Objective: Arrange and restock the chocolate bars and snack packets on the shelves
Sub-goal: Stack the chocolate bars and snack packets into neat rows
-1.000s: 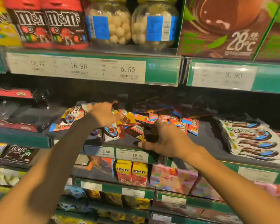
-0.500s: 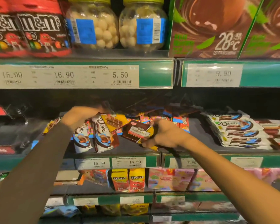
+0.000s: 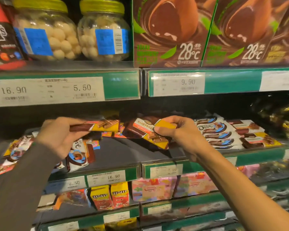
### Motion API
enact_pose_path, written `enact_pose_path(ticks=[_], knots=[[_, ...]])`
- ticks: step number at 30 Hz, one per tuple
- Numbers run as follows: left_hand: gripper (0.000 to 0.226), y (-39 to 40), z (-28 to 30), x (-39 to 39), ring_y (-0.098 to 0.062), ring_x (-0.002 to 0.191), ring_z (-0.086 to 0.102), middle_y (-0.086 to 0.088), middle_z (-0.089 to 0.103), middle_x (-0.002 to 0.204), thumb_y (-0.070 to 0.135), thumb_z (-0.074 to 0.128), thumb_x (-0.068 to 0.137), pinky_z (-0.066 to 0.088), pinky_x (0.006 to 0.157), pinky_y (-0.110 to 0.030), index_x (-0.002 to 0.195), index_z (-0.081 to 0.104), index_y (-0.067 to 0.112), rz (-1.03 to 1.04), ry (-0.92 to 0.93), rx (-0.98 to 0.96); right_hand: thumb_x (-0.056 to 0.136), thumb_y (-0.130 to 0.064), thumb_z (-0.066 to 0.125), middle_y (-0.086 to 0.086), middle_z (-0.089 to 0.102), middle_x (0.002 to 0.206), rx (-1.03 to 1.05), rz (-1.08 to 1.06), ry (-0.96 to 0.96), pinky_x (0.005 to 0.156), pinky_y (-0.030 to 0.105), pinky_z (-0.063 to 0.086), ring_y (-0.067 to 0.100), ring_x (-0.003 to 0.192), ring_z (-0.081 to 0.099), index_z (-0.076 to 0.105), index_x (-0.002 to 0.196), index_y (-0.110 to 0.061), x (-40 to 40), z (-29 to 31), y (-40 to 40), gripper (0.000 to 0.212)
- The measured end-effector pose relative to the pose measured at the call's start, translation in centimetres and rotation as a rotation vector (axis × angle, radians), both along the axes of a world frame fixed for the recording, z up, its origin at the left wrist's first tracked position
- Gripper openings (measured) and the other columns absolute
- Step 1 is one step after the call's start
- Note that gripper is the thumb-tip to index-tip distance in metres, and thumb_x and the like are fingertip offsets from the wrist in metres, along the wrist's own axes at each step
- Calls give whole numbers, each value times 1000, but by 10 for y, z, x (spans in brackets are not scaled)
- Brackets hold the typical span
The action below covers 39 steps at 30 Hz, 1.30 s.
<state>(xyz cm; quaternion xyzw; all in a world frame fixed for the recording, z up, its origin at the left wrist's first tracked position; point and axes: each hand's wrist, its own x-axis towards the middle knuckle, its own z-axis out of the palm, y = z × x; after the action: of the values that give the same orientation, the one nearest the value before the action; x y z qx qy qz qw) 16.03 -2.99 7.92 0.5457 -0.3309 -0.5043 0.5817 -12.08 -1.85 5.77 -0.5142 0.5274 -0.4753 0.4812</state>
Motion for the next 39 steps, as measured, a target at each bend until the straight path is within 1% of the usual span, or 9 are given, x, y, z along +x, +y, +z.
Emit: enact_pose_path(ticks=[4,8,11,18,23,26,30,34,39], knots=[[36,3,-10,-44,-26,87,74,-22,69,109,-1,63,85,61,73,-32,120,55,-10,3,150,-13,82,-15,77,10,77,88,-51,-80,-82,59,27,56,24,77,74,71,103,-8,-52,4,25,23],[37,18,-12,-114,-25,94,72,-14,72,106,-4,56,86,59,78,-36,122,59,-2,-116,153,-121,91,-14,68,18,75,94,-54,-99,-150,56,32,58,30,77,74,65,110,-5,-117,4,48,21],[32,25,-16,-172,-24,96,72,-11,74,105,-2,57,84,59,78,-32,115,65,3,-225,113,-161,92,-15,66,17,72,88,-57,-148,-131,51,31,56,22,67,71,62,107,-7,-172,0,60,17],[24,30,-23,-283,-20,87,73,-9,75,99,-2,56,86,59,76,-30,106,67,7,-249,131,-149,88,-9,71,0,68,74,-117,-394,-13,41,24,47,10,55,65,56,107,-5,-301,-14,62,24],[30,29,-26,-335,-25,90,71,-12,73,100,-6,58,81,60,70,-30,108,65,4,-194,153,-119,87,-17,74,-6,68,73,-95,-413,125,52,20,48,8,66,66,56,98,-16,-348,-40,40,21],[25,30,-30,-348,-23,86,73,-8,75,96,-6,58,84,61,68,-35,102,66,8,-164,152,-87,87,-26,74,-2,68,89,-102,-417,258,63,29,51,14,79,67,53,96,-24,-352,-49,28,23],[21,36,-31,-353,-22,86,73,2,76,82,-5,60,85,53,77,-39,90,62,15,-153,153,-78,84,-38,75,-12,67,104,-93,-400,329,81,39,58,11,96,67,53,118,-29,-345,-51,27,42],[24,38,-31,-354,-26,89,73,0,77,85,-5,62,84,52,81,-43,90,61,18,-176,153,-66,75,-27,85,-20,62,107,-29,-319,302,94,31,52,4,104,63,41,130,-36,-332,-56,35,71],[26,40,-28,-356,-22,86,74,-6,76,95,-4,60,84,52,78,-42,103,66,12,-274,142,-47,85,-34,75,-2,42,138,-54,-311,709,105,29,40,14,122,50,44,145,-31,-328,-59,35,67]])
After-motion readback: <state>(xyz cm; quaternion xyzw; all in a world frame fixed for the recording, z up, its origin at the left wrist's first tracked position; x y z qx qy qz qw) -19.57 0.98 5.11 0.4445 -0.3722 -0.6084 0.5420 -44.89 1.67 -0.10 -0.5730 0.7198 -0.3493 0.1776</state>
